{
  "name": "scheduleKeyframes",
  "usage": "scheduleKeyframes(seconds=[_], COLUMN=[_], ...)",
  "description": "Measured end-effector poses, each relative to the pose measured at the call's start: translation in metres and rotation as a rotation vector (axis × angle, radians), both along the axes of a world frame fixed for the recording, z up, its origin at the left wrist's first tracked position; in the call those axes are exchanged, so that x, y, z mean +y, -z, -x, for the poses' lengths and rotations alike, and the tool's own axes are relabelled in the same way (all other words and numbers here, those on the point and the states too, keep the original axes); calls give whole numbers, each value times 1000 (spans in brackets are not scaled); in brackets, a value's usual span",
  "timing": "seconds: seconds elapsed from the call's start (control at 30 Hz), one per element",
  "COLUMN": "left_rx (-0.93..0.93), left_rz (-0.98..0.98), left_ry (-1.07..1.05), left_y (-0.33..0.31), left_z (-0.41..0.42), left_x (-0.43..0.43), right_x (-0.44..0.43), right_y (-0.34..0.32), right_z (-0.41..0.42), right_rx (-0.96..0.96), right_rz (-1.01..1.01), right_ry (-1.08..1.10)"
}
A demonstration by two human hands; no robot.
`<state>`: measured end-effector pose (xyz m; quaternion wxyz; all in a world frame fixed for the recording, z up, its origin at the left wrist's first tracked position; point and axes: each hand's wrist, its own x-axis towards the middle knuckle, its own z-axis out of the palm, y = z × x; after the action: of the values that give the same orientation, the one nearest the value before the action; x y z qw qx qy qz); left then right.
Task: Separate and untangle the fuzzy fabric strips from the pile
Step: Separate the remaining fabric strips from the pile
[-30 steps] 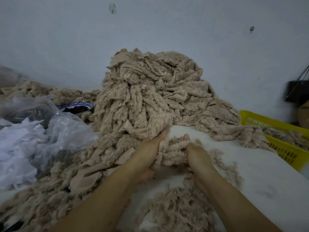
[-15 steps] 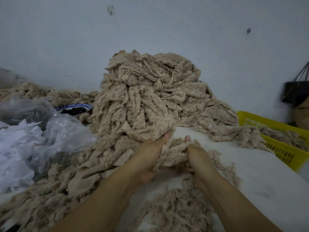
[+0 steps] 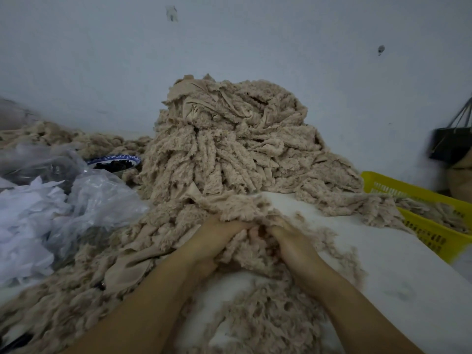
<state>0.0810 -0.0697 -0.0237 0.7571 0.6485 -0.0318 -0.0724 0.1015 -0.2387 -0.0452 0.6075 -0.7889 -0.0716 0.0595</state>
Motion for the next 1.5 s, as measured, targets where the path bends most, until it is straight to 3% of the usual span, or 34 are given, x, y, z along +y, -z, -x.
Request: scheduleKeyframes(seconds=[0.17, 0.27, 0.4, 0.5, 0.6, 0.73, 0.87, 1.1, 1.2, 1.33, 1.5], left_rx=[92, 89, 37, -73, -148, -132, -120, -65, -75, -52, -35], left_rz=[126, 139, 52, -134, -221, -162, -107, 122, 186, 204, 117], left_ry=[-14, -28, -12, 27, 111, 154, 203, 185, 226, 314, 299], left_y=[-4, -6, -10, -13, -19, -21, -16, -18, -18, -17, -14], left_z=[1, 3, 7, 12, 19, 18, 15, 13, 12, 16, 19], left_x=[1, 1, -6, -15, -20, -22, -22, 3, 11, 6, -3], right_x=[-2, -4, 6, 13, 9, 9, -7, -41, -38, -13, 4], right_y=[-6, -9, -10, -10, -14, -15, -18, -26, -27, -6, -1], right_z=[9, 12, 11, 5, 3, 4, -5, -7, -3, 4, 9], right_rx=[179, 133, -62, -20, 19, 15, 18, 44, -28, -134, 24], right_rz=[-186, -88, -50, -219, -315, -328, -315, -632, -559, -61, -262], right_ry=[-217, -291, -27, 173, 197, 190, 376, 572, 363, 3, -203])
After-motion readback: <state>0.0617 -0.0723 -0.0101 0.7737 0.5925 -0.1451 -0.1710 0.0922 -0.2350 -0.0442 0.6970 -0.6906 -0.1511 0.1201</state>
